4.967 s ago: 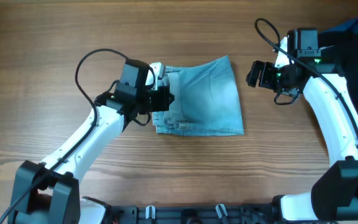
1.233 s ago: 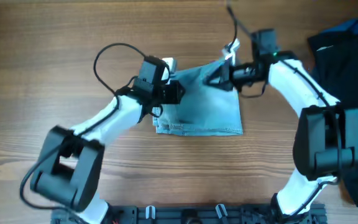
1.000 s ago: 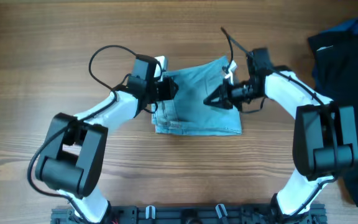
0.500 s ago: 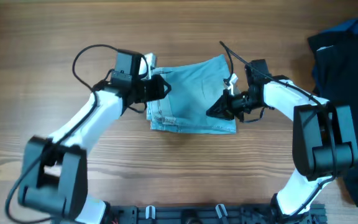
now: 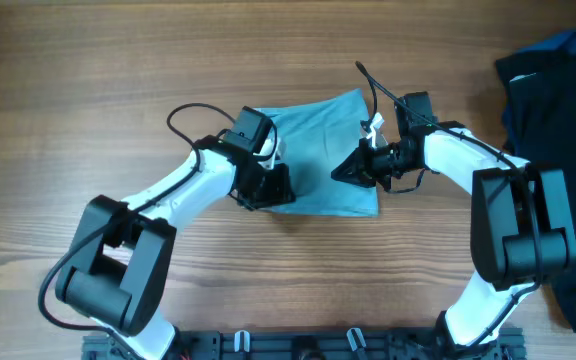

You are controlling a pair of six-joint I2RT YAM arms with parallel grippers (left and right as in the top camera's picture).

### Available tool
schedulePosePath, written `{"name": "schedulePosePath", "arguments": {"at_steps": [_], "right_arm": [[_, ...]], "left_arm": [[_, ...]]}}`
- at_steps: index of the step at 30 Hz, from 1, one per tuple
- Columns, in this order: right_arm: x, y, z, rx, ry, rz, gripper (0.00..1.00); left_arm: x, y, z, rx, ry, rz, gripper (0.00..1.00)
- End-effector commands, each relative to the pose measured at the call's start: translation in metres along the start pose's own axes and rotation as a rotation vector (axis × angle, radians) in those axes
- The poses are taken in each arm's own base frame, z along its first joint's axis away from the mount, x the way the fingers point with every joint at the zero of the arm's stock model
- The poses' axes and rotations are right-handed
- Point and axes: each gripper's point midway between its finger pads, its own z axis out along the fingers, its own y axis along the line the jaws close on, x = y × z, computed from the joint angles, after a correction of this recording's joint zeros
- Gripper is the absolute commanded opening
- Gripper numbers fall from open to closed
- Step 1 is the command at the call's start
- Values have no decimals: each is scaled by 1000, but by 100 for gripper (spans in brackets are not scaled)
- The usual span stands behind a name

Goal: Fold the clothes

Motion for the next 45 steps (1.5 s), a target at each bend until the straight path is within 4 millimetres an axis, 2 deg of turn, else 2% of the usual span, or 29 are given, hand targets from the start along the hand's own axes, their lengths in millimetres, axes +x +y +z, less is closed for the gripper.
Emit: {"name": "schedulePosePath", "arguments": {"at_steps": [1, 4, 7, 10, 12, 13, 15, 19, 24, 27, 29, 31, 34, 37, 39, 42, 44, 45], "right_arm": [[-1, -5, 2, 10, 0, 11, 5], [-1, -5, 2, 10, 0, 9, 4], [-7, 1, 0, 1, -18, -27, 4], [-21, 29, -8, -85, -56, -126, 4], [-41, 61, -23, -146, -129, -223, 5], [-46, 65, -25, -150, -142, -226, 6], [-53, 65, -26, -142, -168, -215, 8], [-71, 45, -27, -15, -258, -175, 8], [-87, 38, -26, 20, -315, -202, 8], [-99, 37, -22, 6, -344, -231, 12], [-106, 33, -17, -1, -359, -230, 17], [-114, 19, -8, 11, -369, -186, 20], [-117, -4, 8, -3, -336, -120, 20], [-121, -21, 10, 8, -335, -96, 15], [-128, -20, -1, 2, -362, -97, 15], [-144, 3, -41, -57, -431, -140, 20], [-148, 28, -71, -117, -469, -188, 30], [-147, 43, -90, -149, -491, -220, 43]], "left_arm": [[-11, 50, -4, -197, -50, -76, 27], [-20, 60, -11, -221, -82, -89, 26], [-29, 48, -33, -197, -139, -54, 26], [-36, 24, -60, -152, -227, -4, 28], [-39, 8, -86, -113, -308, 30, 37], [-40, 5, -91, -106, -325, 36, 41], [-45, 3, -94, -97, -346, 40, 44], [-53, 8, -79, -102, -334, 34, 50], [-62, 20, -45, -110, -284, 19, 51], [-61, 22, -28, -91, -242, 11, 51], [-59, 26, -24, -100, -227, 4, 52], [-59, 28, -21, -102, -221, 2, 55], [-59, 27, -22, -101, -223, 3, 56], [-60, 27, -22, -102, -223, 3, 60], [-62, 27, -22, -99, -232, 6, 61], [-66, 25, -23, -96, -248, 38, 63], [-66, 25, -23, -97, -249, 40, 66], [-67, 25, -23, -98, -250, 60, 70]]}}
